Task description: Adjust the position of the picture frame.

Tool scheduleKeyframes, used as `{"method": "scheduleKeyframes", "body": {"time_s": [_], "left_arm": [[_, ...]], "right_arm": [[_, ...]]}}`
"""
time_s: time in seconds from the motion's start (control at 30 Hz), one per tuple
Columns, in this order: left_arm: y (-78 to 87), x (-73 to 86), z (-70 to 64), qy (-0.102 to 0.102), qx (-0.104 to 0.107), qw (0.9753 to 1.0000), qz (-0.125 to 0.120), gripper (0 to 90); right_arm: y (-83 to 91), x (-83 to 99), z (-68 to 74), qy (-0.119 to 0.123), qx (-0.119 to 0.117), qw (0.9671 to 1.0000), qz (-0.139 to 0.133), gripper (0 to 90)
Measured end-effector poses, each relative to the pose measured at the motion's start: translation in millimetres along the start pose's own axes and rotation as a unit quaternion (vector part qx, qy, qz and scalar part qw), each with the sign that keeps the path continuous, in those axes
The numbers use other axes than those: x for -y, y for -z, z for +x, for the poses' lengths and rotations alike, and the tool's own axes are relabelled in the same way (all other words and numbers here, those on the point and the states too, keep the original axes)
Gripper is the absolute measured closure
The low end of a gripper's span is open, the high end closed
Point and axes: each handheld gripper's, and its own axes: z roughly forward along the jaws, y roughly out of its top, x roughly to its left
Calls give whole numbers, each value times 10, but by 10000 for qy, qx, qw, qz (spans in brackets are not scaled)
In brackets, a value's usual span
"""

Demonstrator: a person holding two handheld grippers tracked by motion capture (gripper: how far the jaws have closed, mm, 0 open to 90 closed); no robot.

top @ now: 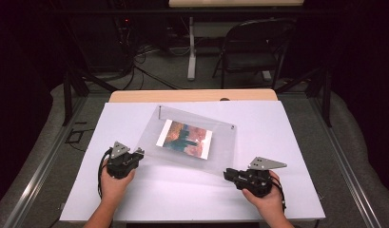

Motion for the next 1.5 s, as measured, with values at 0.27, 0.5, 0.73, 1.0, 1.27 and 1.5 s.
{"method": "scheduleKeyframes", "body": {"time_s": [0.27, 0.5, 0.73, 1.0, 1.27, 1.5], "left_arm": [[56, -21, -117, -12, 229, 9997, -111, 829], [100, -25, -227, -55, 422, 9989, -184, 832], [118, -10, -315, -108, 529, 9984, -176, 835], [100, 0, -432, -278, 700, 9970, -153, 840], [7, 23, -622, -565, 914, 9942, -13, 847], [-30, 31, -835, -649, 1183, 9909, 4, 851]], "right_arm": [[-149, 38, 1, -380, -222, 9968, 672, 868], [-192, 48, -45, -596, -129, 9943, 876, 868], [-182, 17, -135, -696, 163, 9931, 924, 895], [-147, -4, -253, -863, 341, 9920, 853, 900], [-74, -44, -468, -1175, 574, 9882, 800, 900], [-35, -90, -698, -1425, 764, 9846, 663, 900]]}}
